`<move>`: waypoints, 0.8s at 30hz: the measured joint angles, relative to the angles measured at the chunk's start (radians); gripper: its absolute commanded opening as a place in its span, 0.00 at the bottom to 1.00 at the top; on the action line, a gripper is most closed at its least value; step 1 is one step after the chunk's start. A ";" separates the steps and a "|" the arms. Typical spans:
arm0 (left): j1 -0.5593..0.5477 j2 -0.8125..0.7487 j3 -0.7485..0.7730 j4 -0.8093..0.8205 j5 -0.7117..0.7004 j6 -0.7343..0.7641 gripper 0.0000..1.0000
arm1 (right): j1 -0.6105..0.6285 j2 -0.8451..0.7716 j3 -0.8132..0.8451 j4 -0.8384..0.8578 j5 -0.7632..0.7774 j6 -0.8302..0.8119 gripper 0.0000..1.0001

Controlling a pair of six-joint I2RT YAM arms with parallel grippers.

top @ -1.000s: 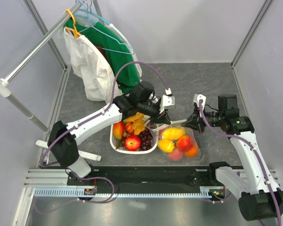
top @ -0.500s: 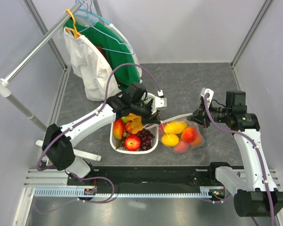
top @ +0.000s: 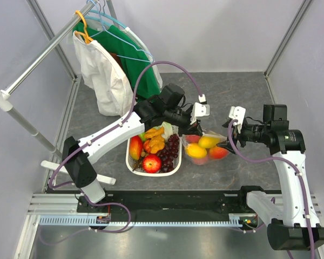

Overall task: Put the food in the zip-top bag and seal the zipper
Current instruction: Zip the zipper food storage bag at the center of the board.

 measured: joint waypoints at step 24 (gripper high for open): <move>-0.016 0.013 -0.014 -0.008 0.025 -0.008 0.02 | 0.100 0.053 -0.052 -0.035 -0.031 -0.100 0.19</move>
